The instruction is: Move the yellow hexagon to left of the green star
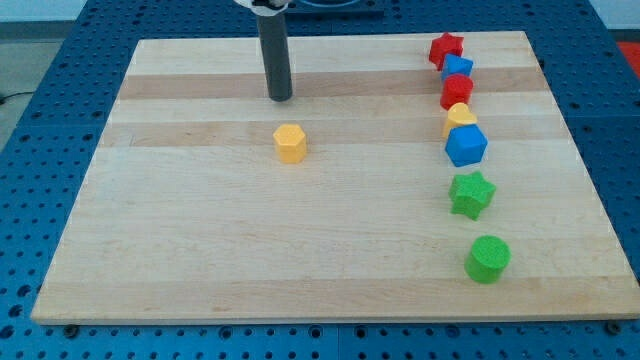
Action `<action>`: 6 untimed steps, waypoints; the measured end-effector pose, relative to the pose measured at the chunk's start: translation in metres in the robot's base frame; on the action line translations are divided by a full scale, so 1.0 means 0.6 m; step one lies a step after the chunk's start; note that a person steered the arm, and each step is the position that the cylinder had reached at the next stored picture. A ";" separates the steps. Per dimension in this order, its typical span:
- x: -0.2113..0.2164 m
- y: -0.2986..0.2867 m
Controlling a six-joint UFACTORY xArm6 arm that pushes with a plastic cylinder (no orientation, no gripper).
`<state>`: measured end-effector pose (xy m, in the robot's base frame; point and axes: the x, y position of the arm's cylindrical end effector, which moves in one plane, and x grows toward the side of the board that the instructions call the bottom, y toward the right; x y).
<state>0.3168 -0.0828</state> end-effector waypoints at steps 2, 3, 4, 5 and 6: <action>0.052 -0.137; 0.089 -0.107; 0.115 -0.006; 0.155 0.021; 0.178 0.056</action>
